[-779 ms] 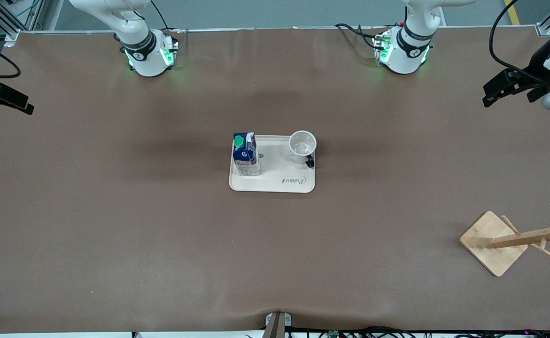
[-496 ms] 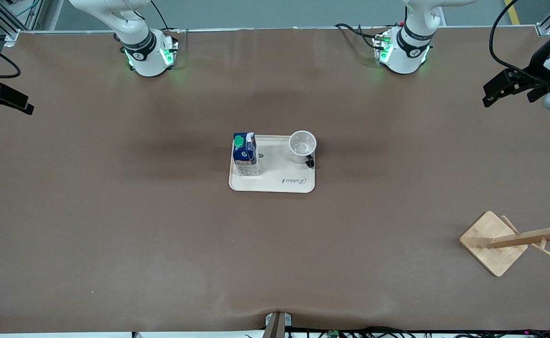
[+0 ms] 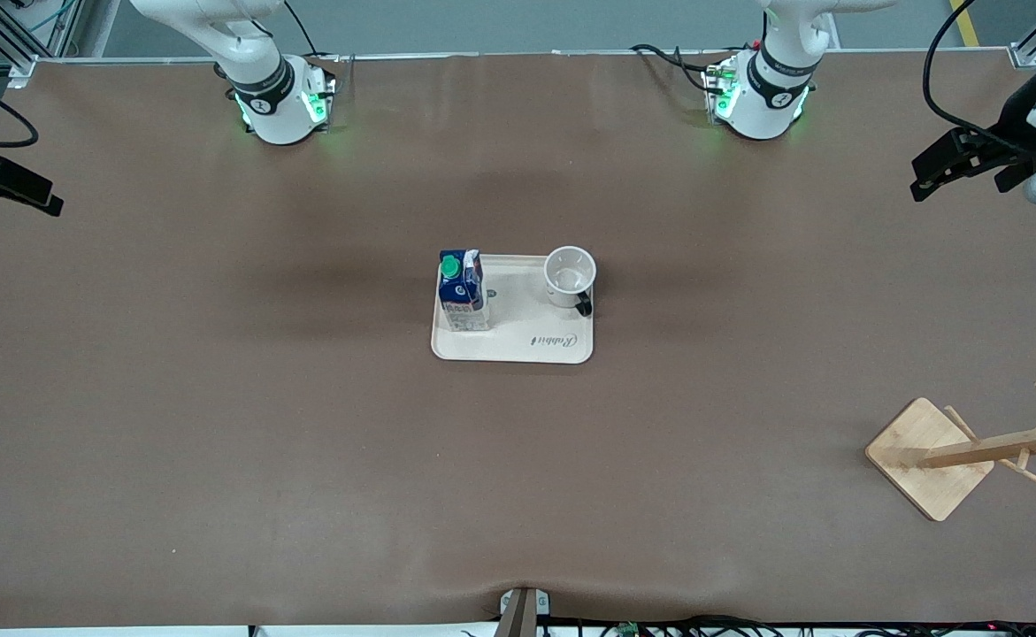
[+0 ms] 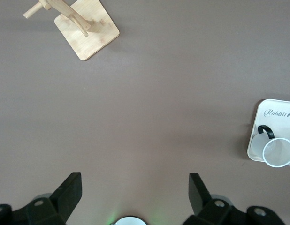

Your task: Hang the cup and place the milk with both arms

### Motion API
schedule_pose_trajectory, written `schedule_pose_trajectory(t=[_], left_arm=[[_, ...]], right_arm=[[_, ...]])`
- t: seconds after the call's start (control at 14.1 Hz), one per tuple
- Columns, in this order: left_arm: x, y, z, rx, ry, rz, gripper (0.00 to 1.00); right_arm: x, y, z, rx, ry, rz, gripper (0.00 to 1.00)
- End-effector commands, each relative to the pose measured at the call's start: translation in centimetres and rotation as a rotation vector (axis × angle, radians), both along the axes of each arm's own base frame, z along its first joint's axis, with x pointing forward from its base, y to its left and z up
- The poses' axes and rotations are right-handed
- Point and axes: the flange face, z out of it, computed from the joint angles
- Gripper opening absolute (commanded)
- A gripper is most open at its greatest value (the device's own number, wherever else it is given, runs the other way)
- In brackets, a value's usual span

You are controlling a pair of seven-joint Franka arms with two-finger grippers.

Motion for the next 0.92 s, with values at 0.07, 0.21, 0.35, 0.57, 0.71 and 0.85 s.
schedule_pose_trajectory(t=[0.07, 0.21, 0.35, 0.57, 0.71, 0.85], left_arm=[[-0.4, -0.1, -0.3, 0.023, 0.046, 0.001, 1.00], [-0.5, -0.4, -1.5, 0.010, 0.070, -0.002, 1.00], [-0.7, -1.3, -2.7, 0.015, 0.094, -0.018, 1.00], [-0.9, -3.1, -4.8, 0.023, 0.111, -0.052, 1.00], [-0.5, -3.7, -6.4, 0.023, 0.108, -0.061, 1.00], [-0.9, -6.7, -8.5, 0.025, 0.110, -0.048, 1.00]], right_arm=[[-0.1, -0.7, 0.5, 0.030, -0.012, -0.027, 1.00], [-0.1, -0.7, 0.6, 0.030, -0.016, -0.026, 1.00], [-0.1, -0.7, 0.7, 0.032, -0.016, -0.026, 1.00], [0.0, -0.7, 0.6, 0.035, -0.015, -0.028, 1.00], [0.0, -0.8, 0.6, 0.033, -0.017, -0.029, 1.00], [0.7, -0.8, 0.0, 0.030, -0.012, -0.028, 1.00]])
